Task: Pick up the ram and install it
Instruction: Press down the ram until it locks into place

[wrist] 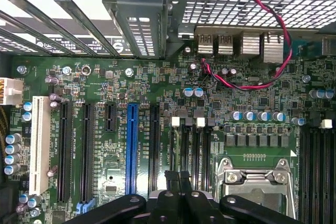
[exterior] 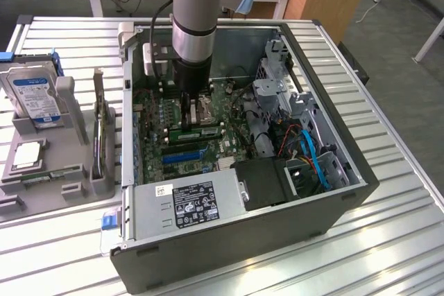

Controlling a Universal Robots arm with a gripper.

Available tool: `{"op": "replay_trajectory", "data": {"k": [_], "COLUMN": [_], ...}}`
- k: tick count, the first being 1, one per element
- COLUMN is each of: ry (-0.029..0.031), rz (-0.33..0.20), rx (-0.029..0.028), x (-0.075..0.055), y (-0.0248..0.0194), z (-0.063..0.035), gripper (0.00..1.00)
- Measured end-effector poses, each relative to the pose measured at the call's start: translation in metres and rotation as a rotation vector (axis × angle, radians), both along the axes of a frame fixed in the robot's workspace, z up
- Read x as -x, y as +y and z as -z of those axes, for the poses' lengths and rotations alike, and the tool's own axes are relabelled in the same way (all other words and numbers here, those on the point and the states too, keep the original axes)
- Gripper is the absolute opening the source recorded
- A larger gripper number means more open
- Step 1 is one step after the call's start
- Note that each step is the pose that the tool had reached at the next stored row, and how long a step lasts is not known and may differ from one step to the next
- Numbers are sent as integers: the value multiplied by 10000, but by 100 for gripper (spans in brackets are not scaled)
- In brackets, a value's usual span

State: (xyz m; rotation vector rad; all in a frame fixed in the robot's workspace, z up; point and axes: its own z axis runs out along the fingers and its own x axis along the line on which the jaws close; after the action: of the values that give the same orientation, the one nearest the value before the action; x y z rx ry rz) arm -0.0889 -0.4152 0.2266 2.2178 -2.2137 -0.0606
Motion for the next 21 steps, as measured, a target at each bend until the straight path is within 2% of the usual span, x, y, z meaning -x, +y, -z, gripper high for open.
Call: {"op": "replay_trajectory", "data": {"k": [21], "ry": [1], "rz": [0], "rx": [-13], "x": [0], "y": [0], "z": [21], "gripper": [10]}}
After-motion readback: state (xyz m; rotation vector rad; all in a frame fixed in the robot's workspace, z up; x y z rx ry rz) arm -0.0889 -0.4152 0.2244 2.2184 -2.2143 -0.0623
